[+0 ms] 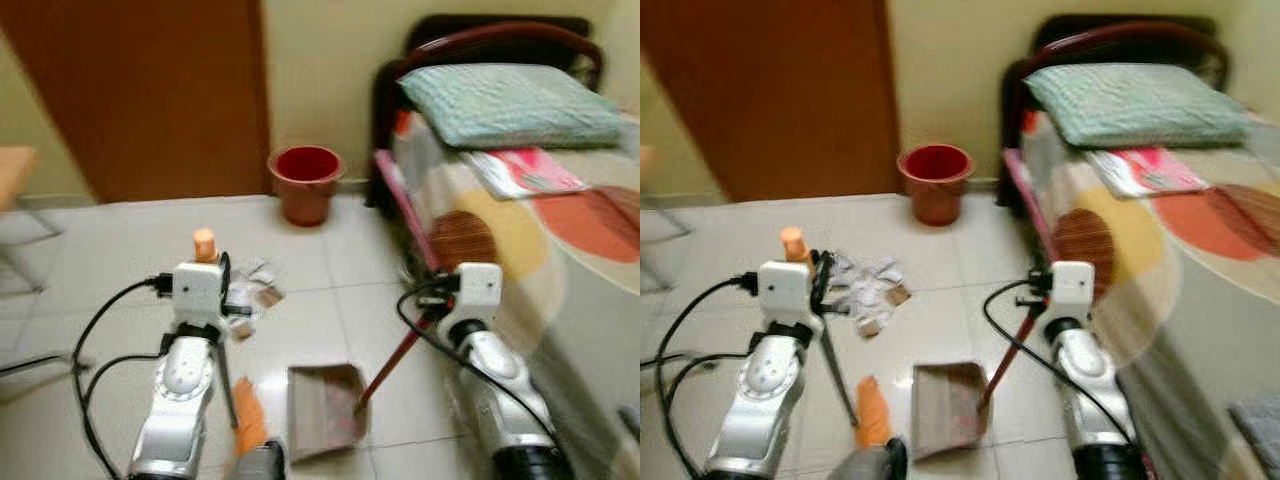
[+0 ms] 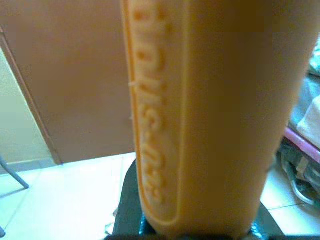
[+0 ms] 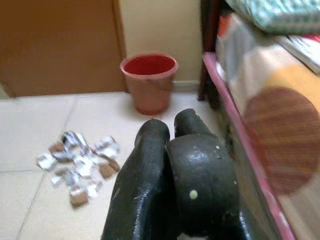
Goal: Sweep floor
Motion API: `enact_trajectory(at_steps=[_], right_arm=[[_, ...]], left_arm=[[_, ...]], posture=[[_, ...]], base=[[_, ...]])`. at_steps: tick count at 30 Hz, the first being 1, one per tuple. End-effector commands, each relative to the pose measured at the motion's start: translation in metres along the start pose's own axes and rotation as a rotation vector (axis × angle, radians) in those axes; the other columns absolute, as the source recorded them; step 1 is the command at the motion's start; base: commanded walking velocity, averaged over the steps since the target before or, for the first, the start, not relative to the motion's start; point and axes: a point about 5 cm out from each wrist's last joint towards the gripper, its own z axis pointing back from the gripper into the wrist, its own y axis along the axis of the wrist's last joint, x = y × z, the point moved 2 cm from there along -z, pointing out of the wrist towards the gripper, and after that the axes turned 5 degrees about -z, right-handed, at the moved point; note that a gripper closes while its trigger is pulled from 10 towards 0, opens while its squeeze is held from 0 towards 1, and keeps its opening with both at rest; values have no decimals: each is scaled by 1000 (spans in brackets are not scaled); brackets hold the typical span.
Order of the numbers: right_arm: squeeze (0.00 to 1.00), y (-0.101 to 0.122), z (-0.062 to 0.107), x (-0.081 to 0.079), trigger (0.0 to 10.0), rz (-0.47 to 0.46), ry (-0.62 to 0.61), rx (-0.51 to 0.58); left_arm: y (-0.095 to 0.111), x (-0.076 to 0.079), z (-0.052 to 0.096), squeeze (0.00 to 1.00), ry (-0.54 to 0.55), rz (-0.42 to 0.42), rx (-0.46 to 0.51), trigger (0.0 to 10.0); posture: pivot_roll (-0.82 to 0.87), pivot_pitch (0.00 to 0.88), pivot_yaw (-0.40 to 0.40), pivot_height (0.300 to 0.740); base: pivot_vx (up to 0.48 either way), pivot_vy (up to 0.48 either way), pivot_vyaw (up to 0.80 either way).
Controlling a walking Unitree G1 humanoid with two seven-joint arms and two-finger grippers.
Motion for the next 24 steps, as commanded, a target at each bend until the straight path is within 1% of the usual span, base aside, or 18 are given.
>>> enact_trajectory(at_steps=[1, 2, 3, 5, 6, 11, 21, 24], right_arm=[[0, 16, -3, -4, 10000, 12, 16, 57], [0, 16, -3, -4, 10000, 13, 15, 59], [0, 14, -3, 1, 10000, 4, -13, 58], [0, 13, -3, 4, 10000, -19, -40, 61], [0, 14, -3, 6, 10000, -46, -49, 67], [0, 14, -3, 7, 10000, -40, -59, 71], [0, 12, -3, 14, 10000, -64, -95, 64], [0, 12, -3, 16, 10000, -67, -101, 64]], left_arm=[[17, 0, -5, 0, -13, 0, 63, 10000], [18, 0, -5, 0, -15, 4, 66, 10000], [19, 1, -5, 0, -18, 7, 68, 10000], [19, 2, -5, 0, -20, 8, 67, 10000], [17, 3, -3, 0, -21, 12, 63, 10000], [14, 5, -1, 0, -28, 20, 52, 10000], [16, 8, -4, 0, -32, 33, 59, 10000], [18, 9, -5, 0, -33, 33, 64, 10000]], posture=[[-10, 27, -22, 740], [-6, 25, -21, 740], [-4, 25, -20, 740], [-4, 25, -20, 740], [0, 20, -18, 740], [-3, 12, -14, 740], [-9, 0, -13, 740], [-11, 0, -13, 740]], base=[[0, 0, 794], [0, 0, 694], [0, 0, 0], [0, 0, 0], [0, 0, 0], [0, 0, 0], [264, 0, 0], [292, 0, -725]])
